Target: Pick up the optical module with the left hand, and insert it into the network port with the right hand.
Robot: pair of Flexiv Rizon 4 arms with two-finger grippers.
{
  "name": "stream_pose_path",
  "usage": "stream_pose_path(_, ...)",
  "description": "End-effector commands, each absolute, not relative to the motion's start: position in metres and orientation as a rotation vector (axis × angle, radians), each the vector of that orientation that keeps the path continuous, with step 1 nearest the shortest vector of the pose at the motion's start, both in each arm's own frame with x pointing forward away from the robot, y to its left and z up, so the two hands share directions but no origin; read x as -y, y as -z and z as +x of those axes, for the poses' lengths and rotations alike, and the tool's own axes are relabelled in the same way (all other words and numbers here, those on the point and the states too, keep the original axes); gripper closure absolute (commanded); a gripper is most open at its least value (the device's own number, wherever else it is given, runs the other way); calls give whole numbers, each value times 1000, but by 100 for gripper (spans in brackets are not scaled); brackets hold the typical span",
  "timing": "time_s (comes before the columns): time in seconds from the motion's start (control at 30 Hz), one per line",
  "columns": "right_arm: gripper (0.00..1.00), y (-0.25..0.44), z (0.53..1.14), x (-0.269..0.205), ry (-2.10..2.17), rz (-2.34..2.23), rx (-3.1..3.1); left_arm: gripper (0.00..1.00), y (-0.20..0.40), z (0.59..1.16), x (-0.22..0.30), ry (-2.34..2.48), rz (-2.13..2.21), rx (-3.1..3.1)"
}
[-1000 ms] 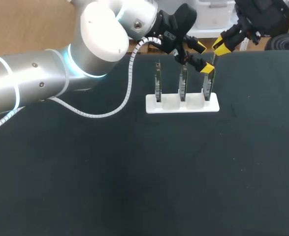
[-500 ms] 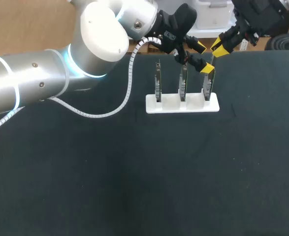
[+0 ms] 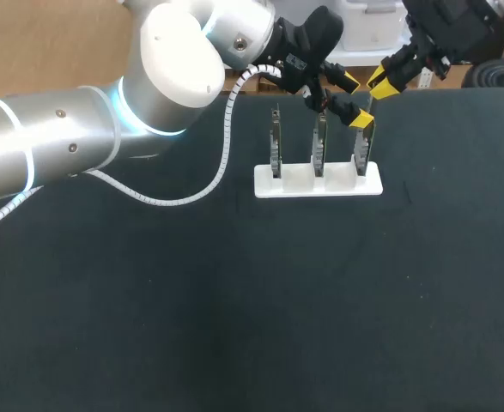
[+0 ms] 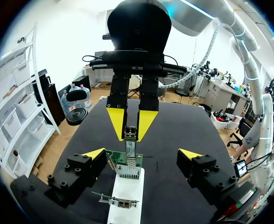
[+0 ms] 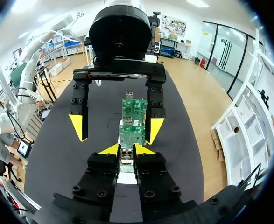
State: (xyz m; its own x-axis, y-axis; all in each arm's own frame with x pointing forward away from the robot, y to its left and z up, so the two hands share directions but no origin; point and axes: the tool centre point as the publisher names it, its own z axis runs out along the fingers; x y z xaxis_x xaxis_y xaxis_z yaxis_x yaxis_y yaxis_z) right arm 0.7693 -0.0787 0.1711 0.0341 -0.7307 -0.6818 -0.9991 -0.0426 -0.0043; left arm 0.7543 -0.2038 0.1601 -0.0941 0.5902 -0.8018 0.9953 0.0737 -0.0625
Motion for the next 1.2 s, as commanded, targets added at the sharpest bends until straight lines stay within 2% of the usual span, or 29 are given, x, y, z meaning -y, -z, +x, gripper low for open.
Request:
stream_pose_path(0.03,100,-170,771,78,-718,-1825,-1748,0,-160,753,203,860,1574,-1749)
stream_pose_path(1.2,100,-162,768,77,-715,-1843,-1770,0,-160,753,203,860,1574,-1749)
